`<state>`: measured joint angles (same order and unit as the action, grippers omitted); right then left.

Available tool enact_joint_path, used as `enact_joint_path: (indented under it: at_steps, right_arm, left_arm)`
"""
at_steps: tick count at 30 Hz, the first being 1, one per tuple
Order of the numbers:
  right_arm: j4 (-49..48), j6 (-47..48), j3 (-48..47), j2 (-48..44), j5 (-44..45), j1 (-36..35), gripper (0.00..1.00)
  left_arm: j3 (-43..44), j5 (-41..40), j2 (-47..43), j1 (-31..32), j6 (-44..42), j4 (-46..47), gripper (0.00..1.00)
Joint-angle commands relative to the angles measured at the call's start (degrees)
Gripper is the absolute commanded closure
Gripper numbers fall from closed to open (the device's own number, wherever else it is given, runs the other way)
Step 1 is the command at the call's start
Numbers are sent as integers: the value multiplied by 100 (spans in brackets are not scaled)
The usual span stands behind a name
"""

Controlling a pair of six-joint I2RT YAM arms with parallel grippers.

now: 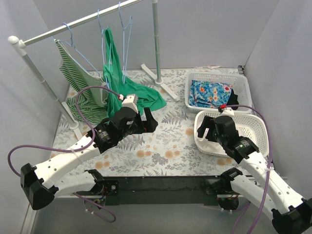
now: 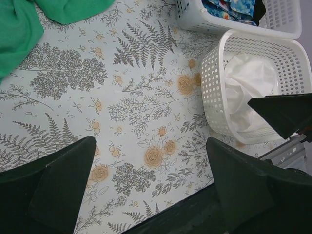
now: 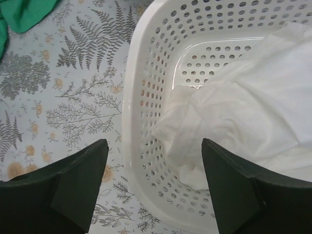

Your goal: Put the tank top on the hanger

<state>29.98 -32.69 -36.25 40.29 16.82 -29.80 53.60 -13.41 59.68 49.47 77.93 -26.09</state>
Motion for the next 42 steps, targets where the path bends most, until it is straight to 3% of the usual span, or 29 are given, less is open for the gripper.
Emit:
enact_joint_path:
  at_steps: [1, 7, 16, 19, 20, 22, 23, 24, 26, 28, 33, 38, 42]
  right_arm:
    - [69, -124, -14, 207, 672, -26, 13]
    - [193, -325, 135, 356, 1051, -17, 14]
    - [-193, -317, 478, 840, 841, -17, 21]
    - [-334, -265, 522, 892, 762, 27, 33]
    - [-335, -212, 453, 884, 788, 53, 45]
    - [-300, -63, 234, 831, 797, 132, 83]
    - [-256, 68, 137, 779, 831, 185, 92]
    - [-212, 148, -186, 743, 858, 229, 99]
    - [323, 744, -2173, 559, 859, 273, 99]
    - [333, 860, -3066, 532, 517, 273, 99]
    - [-272, 992, -5150, 1172, -1275, 273, 99]
    - [-606, 782, -6628, 2236, -2849, 264, 99]
    - [-1133, 404, -6817, 2667, -3632, 256, 99]
  left_arm:
    - [97, -232, 8, 27, 73, -98, 2]
    - [98, -171, 122, 19, 73, -160, 2]
    - [98, -83, 325, 27, 222, -142, 2]
    - [106, -109, 325, 27, 205, -169, 2]
    - [124, -127, 334, 19, 205, -204, 2]
    - [150, -153, 334, 19, 179, -239, 2]
    - [159, -188, 334, 19, 179, -265, 2]
    - [159, -206, 325, 19, 179, -265, 2]
    - [342, -310, 246, 27, 205, -335, 2]
    - [553, -469, 246, 19, 222, -467, 2]
    - [1283, -1031, 290, 10, 152, -1003, 2]
    - [1687, -1322, 211, 19, -15, -1179, 2]
    - [1838, -1541, 71, 10, -41, -1250, 2]
